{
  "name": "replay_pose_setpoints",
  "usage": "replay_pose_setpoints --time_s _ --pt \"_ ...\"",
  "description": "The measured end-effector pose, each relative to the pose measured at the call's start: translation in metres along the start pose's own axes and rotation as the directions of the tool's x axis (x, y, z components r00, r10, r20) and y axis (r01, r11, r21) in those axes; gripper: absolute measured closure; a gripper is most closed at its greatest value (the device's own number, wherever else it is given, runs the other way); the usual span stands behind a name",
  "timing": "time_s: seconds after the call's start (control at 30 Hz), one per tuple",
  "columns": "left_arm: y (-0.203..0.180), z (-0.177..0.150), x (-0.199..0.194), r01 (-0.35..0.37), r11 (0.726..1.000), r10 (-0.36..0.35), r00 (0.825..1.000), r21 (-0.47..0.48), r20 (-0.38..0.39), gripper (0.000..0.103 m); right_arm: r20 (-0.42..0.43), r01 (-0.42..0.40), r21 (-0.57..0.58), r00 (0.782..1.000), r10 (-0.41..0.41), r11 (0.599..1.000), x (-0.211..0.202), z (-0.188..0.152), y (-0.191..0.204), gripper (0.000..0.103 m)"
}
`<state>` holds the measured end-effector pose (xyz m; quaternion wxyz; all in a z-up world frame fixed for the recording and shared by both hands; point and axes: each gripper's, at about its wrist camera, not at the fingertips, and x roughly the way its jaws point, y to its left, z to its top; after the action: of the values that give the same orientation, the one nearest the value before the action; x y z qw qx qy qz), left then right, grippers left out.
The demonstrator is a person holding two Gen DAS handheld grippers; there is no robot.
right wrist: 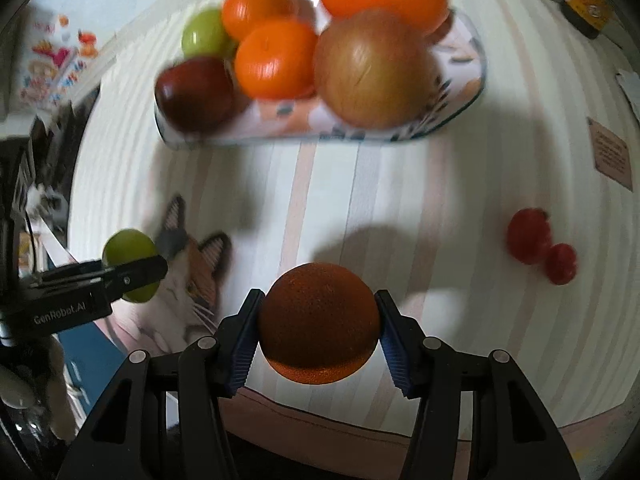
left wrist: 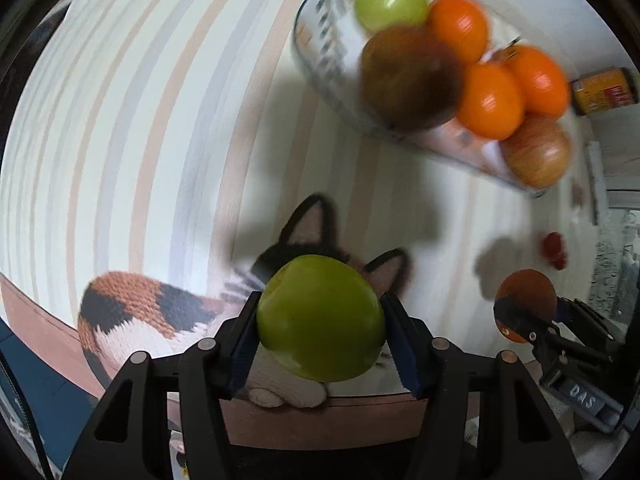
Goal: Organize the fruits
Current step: 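Carry the green apple and orange onto the plate and open both tools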
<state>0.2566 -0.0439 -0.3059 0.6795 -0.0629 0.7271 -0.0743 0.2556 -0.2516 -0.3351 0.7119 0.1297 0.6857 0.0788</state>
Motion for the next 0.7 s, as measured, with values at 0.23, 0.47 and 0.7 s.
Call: replay_pose_setpoints --time_s 0.23,0.47,0.7 --pt "-0.011 0.042 -0.065 0.097 0.995 -0.099 0.988 0.020 0.120 0.047 0.172 -0.053 0.116 0.985 0.033 0.992 -0.070 0.032 -0.040 0.045" --pt "0.003 0.122 -0.060 0.057 0.998 -0.056 0.990 0.000 0.129 0.047 0.189 -0.018 0.206 0.982 -0.021 0.978 -0.068 0.094 -0.077 0.045" --pt "0.011 0.168 -0.028 0.001 1.000 0.000 0.999 -0.029 0.035 0.047 0.146 0.030 0.222 0.987 -0.064 0.975 -0.038 0.115 -0.086 0.045"
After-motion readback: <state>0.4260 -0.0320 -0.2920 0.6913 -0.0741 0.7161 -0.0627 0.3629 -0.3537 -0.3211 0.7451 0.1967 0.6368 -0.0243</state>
